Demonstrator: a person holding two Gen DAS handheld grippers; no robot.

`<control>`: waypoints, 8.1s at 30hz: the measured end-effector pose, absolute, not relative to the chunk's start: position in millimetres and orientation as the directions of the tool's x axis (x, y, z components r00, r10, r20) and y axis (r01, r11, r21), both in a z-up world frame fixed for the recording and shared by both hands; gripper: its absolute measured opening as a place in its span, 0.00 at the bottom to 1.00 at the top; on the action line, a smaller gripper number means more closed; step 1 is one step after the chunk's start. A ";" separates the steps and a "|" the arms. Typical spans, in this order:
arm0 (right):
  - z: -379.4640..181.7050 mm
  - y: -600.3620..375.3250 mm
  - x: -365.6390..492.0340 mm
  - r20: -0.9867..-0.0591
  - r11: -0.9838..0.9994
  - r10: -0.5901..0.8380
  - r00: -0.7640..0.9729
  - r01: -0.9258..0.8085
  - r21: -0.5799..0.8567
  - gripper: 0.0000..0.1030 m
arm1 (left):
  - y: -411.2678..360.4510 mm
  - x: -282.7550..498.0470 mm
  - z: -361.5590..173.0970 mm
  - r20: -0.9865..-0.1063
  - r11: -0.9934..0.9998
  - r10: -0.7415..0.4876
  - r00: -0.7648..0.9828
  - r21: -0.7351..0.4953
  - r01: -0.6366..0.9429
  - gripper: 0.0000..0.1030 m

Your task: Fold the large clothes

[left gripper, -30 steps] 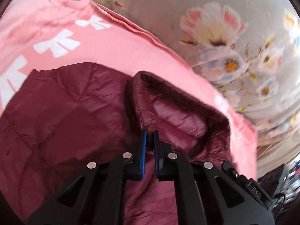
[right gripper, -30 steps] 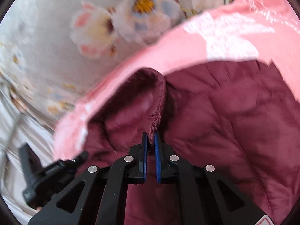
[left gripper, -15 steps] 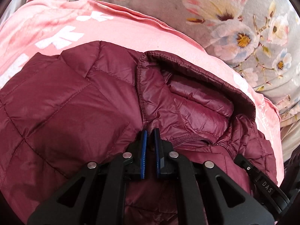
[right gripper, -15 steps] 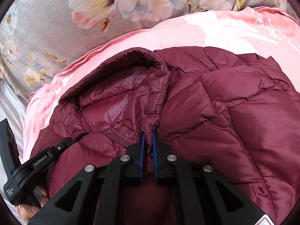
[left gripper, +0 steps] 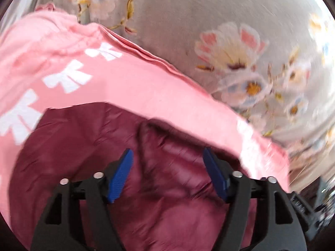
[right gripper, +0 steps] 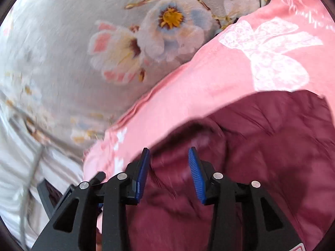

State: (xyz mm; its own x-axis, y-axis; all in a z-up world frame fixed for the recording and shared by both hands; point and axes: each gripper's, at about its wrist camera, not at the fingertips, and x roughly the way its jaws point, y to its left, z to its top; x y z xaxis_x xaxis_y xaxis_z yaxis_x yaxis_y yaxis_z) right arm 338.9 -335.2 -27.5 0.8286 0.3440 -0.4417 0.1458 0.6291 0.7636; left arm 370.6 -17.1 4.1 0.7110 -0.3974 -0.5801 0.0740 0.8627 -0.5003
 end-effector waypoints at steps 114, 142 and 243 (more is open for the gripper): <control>33.1 -290.5 -215.2 -0.306 0.915 0.041 0.951 0.087 0.393 0.04 | 209.0 -57.1 29.2 -0.449 0.833 -0.455 0.769 -0.520 0.190 0.05; -16.7 -340.4 -6.2 -0.467 0.804 -0.033 0.883 0.301 0.512 0.04 | 146.2 113.5 20.1 -0.550 0.963 -0.191 0.813 -0.266 0.046 0.06; -70.0 -74.1 -0.5 -0.660 0.975 0.185 0.728 -0.050 0.217 0.11 | 213.5 68.7 -57.0 -0.688 0.900 -0.205 0.697 -0.412 -0.142 0.73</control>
